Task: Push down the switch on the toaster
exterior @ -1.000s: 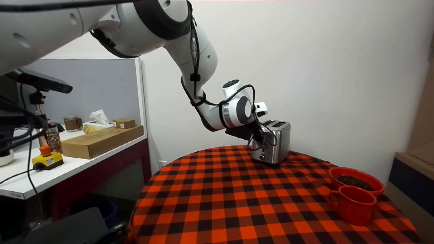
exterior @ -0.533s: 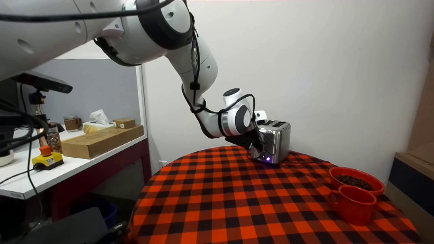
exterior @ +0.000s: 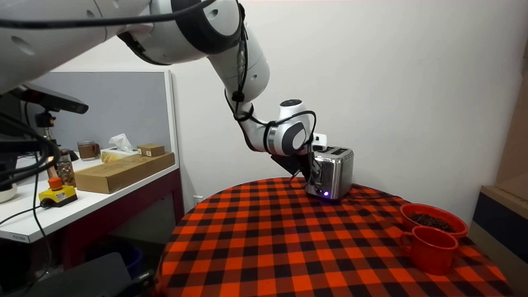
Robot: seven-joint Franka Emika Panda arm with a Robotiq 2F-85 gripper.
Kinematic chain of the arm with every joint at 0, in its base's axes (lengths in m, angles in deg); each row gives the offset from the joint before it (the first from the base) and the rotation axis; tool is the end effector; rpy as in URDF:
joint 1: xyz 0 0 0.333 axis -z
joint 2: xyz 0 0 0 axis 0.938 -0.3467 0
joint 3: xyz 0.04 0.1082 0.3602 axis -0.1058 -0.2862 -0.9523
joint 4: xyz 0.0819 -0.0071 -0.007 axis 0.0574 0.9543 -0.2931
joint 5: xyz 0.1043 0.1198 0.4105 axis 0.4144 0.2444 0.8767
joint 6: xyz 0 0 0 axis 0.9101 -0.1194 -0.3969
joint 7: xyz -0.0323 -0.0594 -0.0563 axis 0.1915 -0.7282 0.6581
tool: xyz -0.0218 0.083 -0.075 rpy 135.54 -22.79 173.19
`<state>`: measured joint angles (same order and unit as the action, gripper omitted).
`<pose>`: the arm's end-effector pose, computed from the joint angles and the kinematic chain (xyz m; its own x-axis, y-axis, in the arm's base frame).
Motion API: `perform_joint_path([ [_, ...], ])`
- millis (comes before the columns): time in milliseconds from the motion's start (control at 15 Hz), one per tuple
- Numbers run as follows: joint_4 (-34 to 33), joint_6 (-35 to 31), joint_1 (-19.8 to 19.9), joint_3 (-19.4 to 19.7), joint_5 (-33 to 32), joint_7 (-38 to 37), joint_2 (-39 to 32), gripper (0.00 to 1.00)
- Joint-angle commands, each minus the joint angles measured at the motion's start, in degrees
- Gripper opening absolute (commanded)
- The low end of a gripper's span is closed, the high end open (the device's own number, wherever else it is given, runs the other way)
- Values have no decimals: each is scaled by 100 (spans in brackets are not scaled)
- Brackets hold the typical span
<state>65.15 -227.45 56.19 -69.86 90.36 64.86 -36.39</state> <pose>0.8249 0.1491 0.1657 0.8527 -0.2804 0.4407 -0.2215 -0.9582 -0.1810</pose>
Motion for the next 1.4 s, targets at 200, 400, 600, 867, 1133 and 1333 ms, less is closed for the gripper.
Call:
perform_joint_path([
  [200,1539,1556,859,-692,442,893,1941,84],
  [400,2409,2057,942,-562,163,1394,2816,100],
  [600,3330,2225,1111,-683,154,2046,3612,100],
  [867,4633,2423,1346,-918,435,3319,4757,100],
  [1133,4716,2733,1231,-789,346,3442,4847,100],
  [1333,5068,2806,1226,-767,353,3571,5252,100],
])
